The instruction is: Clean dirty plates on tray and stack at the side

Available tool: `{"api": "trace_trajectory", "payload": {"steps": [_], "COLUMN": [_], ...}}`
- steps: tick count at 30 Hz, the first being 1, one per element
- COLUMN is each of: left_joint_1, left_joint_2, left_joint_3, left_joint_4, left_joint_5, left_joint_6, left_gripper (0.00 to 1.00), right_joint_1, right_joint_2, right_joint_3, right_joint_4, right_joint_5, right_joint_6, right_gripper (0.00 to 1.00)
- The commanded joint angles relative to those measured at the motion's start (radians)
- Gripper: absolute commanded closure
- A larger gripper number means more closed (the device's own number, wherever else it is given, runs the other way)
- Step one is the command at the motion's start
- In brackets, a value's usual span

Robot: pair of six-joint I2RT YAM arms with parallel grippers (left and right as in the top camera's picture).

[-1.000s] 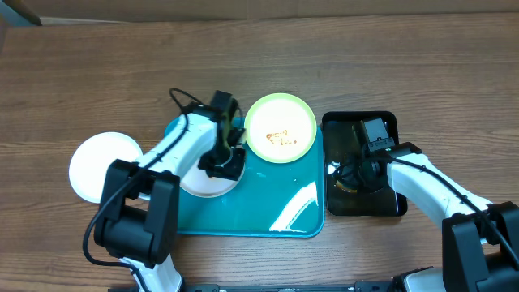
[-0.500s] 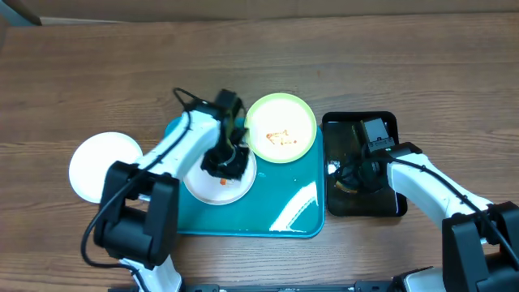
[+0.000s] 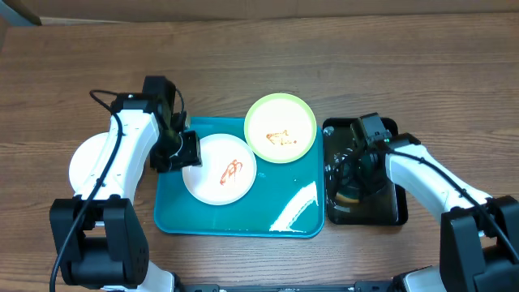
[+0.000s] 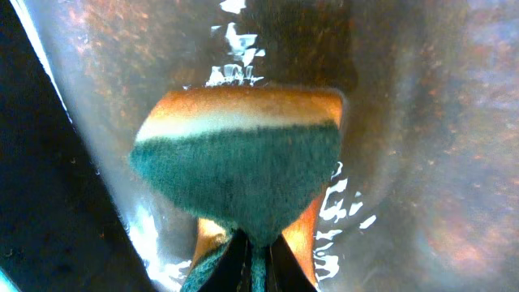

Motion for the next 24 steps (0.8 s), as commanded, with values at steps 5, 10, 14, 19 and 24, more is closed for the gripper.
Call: {"api": "trace_trajectory", "payload": {"steps": [5,10,14,19,24], "left_joint_1": [0.011,0.011,0.010,0.010,0.010], "left_joint_2": [0.017,0.017,0.017,0.017,0.017], "left_joint_3": [-0.135,-0.186,-0.213,-0.215,-0.216], "left_joint_4": [0.067,0.126,0.172,0.195,0.204], "left_joint_5": [-0.041,-0.041,-0.037,-0.029,-0.029], "left_joint_6": [-0.008,-0.007,-0.008,-0.008,-0.008], "left_gripper": [0.43,0.41,0.41,0.45,0.50], "right_joint_1": [0.005,0.005,0.005,0.005,0.005], "right_joint_2": [0.008,0.008,0.008,0.008,0.008], "right_joint_3": [0.137,0.060,-0.025,-0.089,-0.095], "right_joint_4": [-0.071,-0.034,0.027,0.100,0.108], "right_joint_5": [0.046,0.053,0.053,0.065,0.137], "right_joint_6": [-0.029,-0.029,-0.028,-0.021,0.024], "right_gripper": [0.96,0.96,0.96,0.96,0.96]}}
